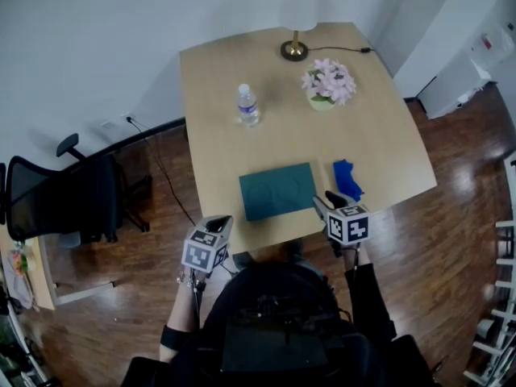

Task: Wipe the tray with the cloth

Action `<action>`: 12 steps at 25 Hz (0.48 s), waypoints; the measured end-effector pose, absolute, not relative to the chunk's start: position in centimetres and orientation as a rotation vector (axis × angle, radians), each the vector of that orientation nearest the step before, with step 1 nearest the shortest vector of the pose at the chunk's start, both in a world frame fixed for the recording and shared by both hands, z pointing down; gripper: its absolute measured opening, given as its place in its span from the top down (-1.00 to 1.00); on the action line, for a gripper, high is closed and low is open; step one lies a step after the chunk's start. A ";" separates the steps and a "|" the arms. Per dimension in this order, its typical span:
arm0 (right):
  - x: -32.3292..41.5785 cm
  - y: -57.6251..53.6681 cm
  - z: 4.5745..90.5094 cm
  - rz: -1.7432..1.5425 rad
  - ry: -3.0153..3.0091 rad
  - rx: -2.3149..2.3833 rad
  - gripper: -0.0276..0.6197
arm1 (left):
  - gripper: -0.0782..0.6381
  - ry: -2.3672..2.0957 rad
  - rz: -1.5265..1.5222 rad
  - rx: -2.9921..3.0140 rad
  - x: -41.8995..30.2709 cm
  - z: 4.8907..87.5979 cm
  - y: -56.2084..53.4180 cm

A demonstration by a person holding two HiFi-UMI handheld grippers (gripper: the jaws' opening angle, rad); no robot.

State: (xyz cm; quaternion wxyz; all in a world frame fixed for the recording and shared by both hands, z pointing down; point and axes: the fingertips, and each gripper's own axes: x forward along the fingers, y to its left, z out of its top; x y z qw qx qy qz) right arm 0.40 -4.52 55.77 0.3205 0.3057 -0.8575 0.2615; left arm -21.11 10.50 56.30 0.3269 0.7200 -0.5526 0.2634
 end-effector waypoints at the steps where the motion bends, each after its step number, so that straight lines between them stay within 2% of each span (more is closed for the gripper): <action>1: 0.1 -3.2 56.4 0.714 -2.245 0.780 0.54 | 0.78 -1.443 0.689 1.885 -21.1 56.5 10.8; 2: -0.1 -1.9 57.1 0.740 -2.237 0.757 0.69 | 0.78 -1.438 0.688 1.882 -21.1 56.6 11.2; 5: -0.4 1.3 58.3 0.803 -2.224 0.709 0.91 | 0.78 -1.413 0.696 1.873 -20.9 57.5 12.6; 12: -0.2 3.5 59.0 0.867 -2.225 0.690 0.91 | 0.78 -1.356 0.681 1.852 -20.1 59.2 14.3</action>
